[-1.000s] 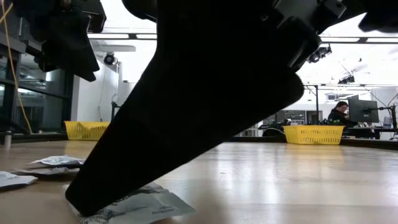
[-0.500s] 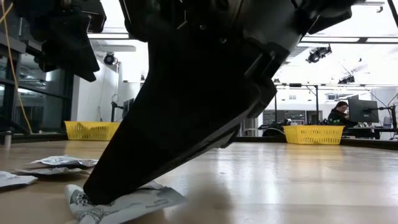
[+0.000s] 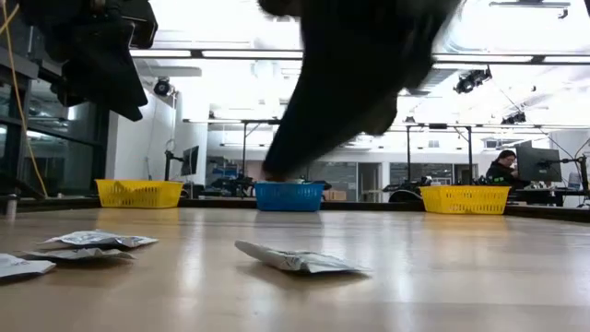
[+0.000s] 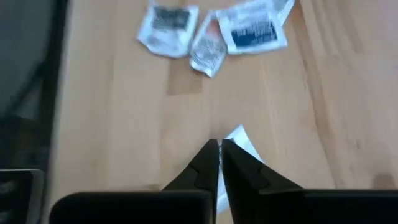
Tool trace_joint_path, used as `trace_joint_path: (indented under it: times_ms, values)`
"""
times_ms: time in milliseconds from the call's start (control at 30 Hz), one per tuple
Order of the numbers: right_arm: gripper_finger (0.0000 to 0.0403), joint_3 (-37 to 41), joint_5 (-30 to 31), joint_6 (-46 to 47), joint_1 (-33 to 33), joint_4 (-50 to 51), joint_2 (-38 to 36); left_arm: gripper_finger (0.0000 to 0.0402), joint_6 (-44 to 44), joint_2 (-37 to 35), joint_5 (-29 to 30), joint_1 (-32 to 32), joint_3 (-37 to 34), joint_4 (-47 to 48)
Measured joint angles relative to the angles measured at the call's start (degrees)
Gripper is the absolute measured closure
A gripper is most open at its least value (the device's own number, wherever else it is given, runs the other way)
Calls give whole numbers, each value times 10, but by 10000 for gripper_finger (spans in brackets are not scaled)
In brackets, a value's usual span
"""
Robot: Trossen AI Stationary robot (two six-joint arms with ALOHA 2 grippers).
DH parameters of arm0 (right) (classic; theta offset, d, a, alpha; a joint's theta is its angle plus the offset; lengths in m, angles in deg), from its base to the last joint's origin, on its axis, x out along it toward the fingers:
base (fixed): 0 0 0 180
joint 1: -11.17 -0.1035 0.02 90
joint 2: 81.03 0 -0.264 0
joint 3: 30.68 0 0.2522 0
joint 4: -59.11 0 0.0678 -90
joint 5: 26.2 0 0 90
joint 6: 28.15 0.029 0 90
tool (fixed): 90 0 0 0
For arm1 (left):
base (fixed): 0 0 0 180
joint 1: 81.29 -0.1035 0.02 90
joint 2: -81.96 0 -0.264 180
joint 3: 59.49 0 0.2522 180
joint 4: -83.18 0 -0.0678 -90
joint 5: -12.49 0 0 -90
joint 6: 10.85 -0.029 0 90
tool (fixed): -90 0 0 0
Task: Pick & Place First Aid Supplies
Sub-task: Put the gray towelette pack into the left yellow bin
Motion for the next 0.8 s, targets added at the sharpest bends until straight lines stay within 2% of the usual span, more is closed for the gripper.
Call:
trace_joint_path:
  times_ms: [167, 333, 633, 800]
  values:
    - [365, -1, -1, -21, -3, 39, -30, 268, -1, 0, 0, 0, 0, 0]
    - [328, -2, -46, -77, -6, 74, -36, 268, -2, 0, -2, 0, 0, 0]
    - [218, -2, -53, -220, -5, 86, -17, 268, -4, 0, -5, 0, 0, 1]
    - [201, -2, -57, -250, 4, 80, 7, 268, -4, 0, -6, 0, 0, 5]
